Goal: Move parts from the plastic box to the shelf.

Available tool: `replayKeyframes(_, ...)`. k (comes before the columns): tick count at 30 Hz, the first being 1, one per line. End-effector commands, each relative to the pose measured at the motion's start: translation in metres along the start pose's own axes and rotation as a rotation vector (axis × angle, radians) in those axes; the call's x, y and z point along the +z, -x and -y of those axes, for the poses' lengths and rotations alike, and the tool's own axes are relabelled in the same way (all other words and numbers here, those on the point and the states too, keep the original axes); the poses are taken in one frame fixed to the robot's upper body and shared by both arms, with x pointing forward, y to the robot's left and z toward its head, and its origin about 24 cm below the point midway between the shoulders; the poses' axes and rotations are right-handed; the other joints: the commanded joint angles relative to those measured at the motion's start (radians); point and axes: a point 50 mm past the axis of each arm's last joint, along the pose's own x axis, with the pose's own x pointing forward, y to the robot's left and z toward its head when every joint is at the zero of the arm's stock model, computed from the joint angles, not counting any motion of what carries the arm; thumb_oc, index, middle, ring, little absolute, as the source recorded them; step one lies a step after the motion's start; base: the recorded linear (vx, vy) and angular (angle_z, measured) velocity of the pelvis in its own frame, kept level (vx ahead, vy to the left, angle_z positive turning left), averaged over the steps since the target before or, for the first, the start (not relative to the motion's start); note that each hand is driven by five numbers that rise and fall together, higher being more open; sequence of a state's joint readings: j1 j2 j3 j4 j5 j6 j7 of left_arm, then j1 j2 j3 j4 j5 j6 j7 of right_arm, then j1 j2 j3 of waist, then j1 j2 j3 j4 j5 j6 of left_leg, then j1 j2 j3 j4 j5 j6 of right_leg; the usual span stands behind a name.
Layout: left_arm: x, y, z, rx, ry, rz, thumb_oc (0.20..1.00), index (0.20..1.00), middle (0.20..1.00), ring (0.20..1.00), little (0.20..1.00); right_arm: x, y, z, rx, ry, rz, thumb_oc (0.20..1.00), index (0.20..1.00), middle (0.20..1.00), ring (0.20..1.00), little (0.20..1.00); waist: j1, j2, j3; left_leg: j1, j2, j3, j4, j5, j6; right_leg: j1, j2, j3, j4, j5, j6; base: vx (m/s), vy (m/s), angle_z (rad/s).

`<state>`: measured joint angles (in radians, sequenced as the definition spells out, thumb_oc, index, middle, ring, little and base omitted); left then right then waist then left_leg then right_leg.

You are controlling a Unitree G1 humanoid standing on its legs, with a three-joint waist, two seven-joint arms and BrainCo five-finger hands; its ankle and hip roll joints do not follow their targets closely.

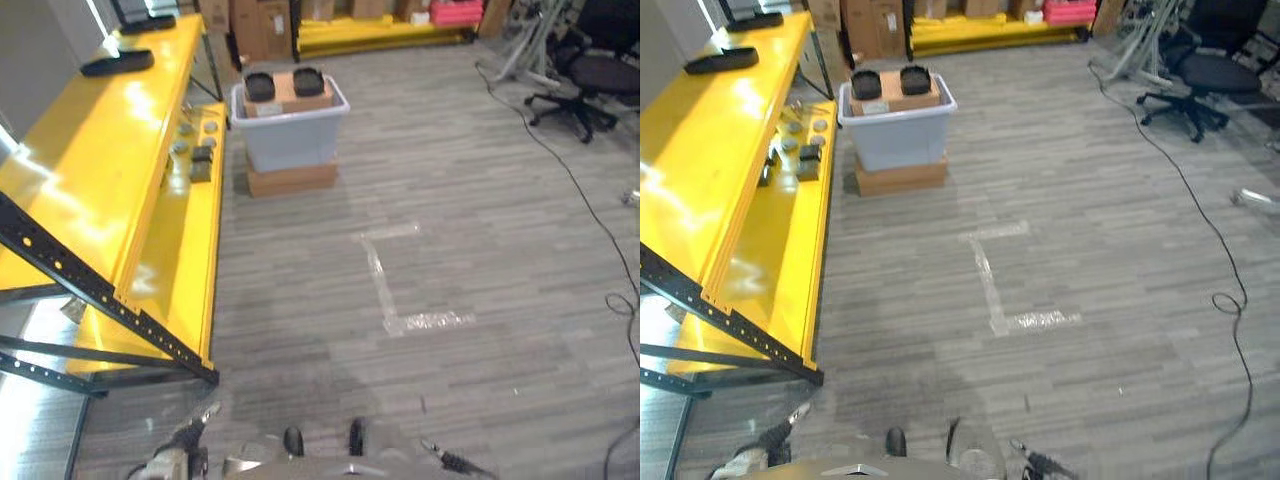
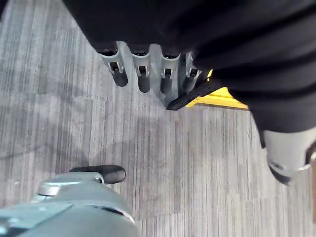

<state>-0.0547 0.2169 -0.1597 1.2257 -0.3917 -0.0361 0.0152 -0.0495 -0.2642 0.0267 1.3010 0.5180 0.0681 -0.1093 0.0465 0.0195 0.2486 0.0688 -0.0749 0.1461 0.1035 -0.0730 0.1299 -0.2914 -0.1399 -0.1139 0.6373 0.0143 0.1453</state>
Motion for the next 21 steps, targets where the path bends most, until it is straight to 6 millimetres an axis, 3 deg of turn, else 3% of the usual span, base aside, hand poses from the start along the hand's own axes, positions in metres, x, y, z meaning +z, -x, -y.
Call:
replayKeyframes(1, -0.007, 0.003, -0.011, 0.032, 0.065, 0.009, 1.000, 1.000, 1.000, 1.000, 1.000, -0.007, 0.000, 0.009, 0.010, -0.016, 0.019, 1.000, 1.000, 1.000, 1.000, 1.000, -0.007, -0.024, -0.036, -0.035, -0.048, -0.051, 0.064, -0.072, -0.009, 0.025, -0.052, -0.021, -0.212, 0.197, 0.046, 0.28, -0.151, 0.03)
replayKeyframes(3, -0.008, 0.003, -0.013, 0.041, 0.058, 0.007, 1.000, 1.000, 1.000, 1.000, 1.000, -0.007, 0.001, 0.007, 0.026, -0.013, 0.028, 1.000, 1.000, 1.000, 1.000, 1.000, -0.013, -0.043, -0.031, -0.020, -0.062, -0.062, 0.075, -0.098, -0.014, 0.038, -0.065, -0.027, -0.325, 0.222, 0.059, 0.32, -0.187, 0.02)
replayKeyframes(4, -0.012, 0.004, -0.016, 0.045, 0.050, -0.004, 1.000, 1.000, 1.000, 1.000, 1.000, -0.011, 0.001, 0.007, 0.043, -0.014, 0.027, 1.000, 1.000, 1.000, 1.000, 1.000, -0.023, -0.068, -0.032, 0.004, -0.077, -0.084, 0.088, -0.131, -0.022, 0.047, -0.081, -0.025, -0.492, 0.244, 0.073, 0.36, -0.205, 0.02)
replayKeyframes(8, -0.017, 0.005, -0.021, 0.050, 0.035, -0.013, 1.000, 1.000, 1.000, 1.000, 1.000, -0.022, 0.002, 0.013, 0.054, -0.017, 0.004, 1.000, 1.000, 1.000, 1.000, 1.000, -0.037, -0.082, -0.034, 0.057, -0.070, -0.119, 0.099, -0.173, -0.036, 0.072, -0.096, -0.026, -0.663, 0.287, 0.094, 0.51, -0.241, 0.05)
replayKeyframes(9, -0.019, 0.006, -0.025, 0.053, 0.048, -0.016, 1.000, 1.000, 1.000, 1.000, 1.000, -0.028, 0.002, 0.016, 0.054, -0.010, -0.007, 1.000, 1.000, 1.000, 1.000, 1.000, -0.037, -0.089, -0.037, 0.077, -0.064, -0.124, 0.103, -0.184, -0.039, 0.081, -0.107, -0.036, -0.680, 0.301, 0.101, 0.53, -0.247, 0.11)
replayKeyframes(12, -0.020, 0.006, -0.024, 0.051, 0.062, -0.027, 1.000, 1.000, 1.000, 1.000, 1.000, -0.033, 0.003, 0.022, 0.034, -0.003, -0.021, 1.000, 1.000, 1.000, 1.000, 1.000, -0.042, -0.088, -0.052, 0.094, -0.036, -0.108, 0.101, -0.185, -0.050, 0.121, -0.097, -0.052, -0.685, 0.242, 0.090, 0.48, -0.221, 0.15)
replayKeyframes(13, -0.022, 0.006, -0.023, 0.061, 0.105, -0.042, 1.000, 1.000, 1.000, 1.000, 1.000, -0.035, 0.003, 0.029, -0.007, 0.014, -0.046, 1.000, 1.000, 1.000, 1.000, 1.000, -0.053, -0.087, -0.074, 0.120, 0.000, -0.103, 0.104, -0.190, -0.073, 0.136, -0.072, -0.022, -0.634, 0.200, 0.063, 0.50, -0.221, 0.37)
replayKeyframes(15, -0.023, 0.006, -0.023, 0.057, 0.142, -0.044, 1.000, 1.000, 1.000, 1.000, 1.000, -0.034, 0.002, 0.031, -0.022, 0.034, -0.058, 1.000, 1.000, 1.000, 1.000, 1.000, -0.057, -0.086, -0.086, 0.146, 0.025, -0.101, 0.101, -0.191, -0.091, 0.145, -0.052, -0.013, -0.606, 0.185, 0.044, 0.48, -0.226, 0.40)
replayKeyframes(17, -0.022, 0.006, -0.023, 0.049, 0.168, -0.025, 1.000, 1.000, 1.000, 1.000, 1.000, -0.034, 0.002, 0.032, -0.035, 0.065, -0.070, 1.000, 1.000, 1.000, 1.000, 1.000, -0.062, -0.085, -0.102, 0.161, 0.068, -0.090, 0.119, -0.148, -0.120, 0.160, -0.022, -0.011, -0.588, 0.169, 0.016, 0.43, -0.247, 0.28)
replayKeyframes(18, -0.021, 0.006, -0.022, 0.053, 0.203, -0.007, 1.000, 1.000, 1.000, 1.000, 1.000, -0.031, 0.002, 0.036, -0.046, 0.119, -0.085, 1.000, 1.000, 1.000, 1.000, 1.000, -0.066, -0.083, -0.115, 0.150, 0.138, -0.040, 0.191, -0.048, -0.160, 0.180, 0.011, -0.030, -0.591, 0.149, -0.018, 0.37, -0.255, 0.13)
replayKeyframes(19, -0.020, 0.006, -0.021, 0.052, 0.211, -0.002, 1.000, 1.000, 1.000, 1.000, 1.000, -0.031, 0.002, 0.037, -0.049, 0.129, -0.087, 1.000, 1.000, 1.000, 1.000, 1.000, -0.064, -0.085, -0.115, 0.133, 0.153, -0.032, 0.239, -0.013, -0.168, 0.189, 0.020, -0.034, -0.594, 0.143, -0.030, 0.38, -0.309, 0.01)
replayKeyframes(20, -0.018, 0.006, -0.020, 0.044, 0.227, 0.007, 1.000, 1.000, 1.000, 1.000, 1.000, -0.029, 0.002, 0.039, -0.058, 0.150, -0.092, 1.000, 1.000, 1.000, 1.000, 1.000, -0.060, -0.091, -0.115, 0.089, 0.175, -0.023, 0.335, 0.036, -0.179, 0.207, 0.033, -0.041, -0.602, 0.134, -0.050, 0.24, -0.302, 0.02)
replayKeyframes(21, -0.013, 0.004, -0.017, 0.041, 0.235, 0.019, 1.000, 1.000, 1.000, 1.000, 1.000, -0.026, 0.002, 0.041, -0.071, 0.138, -0.097, 1.000, 1.000, 1.000, 1.000, 1.000, -0.042, -0.107, -0.102, -0.040, 0.183, -0.020, 0.508, 0.070, -0.174, 0.249, 0.040, -0.053, -0.619, 0.120, -0.077, 0.28, -0.351, 0.11)
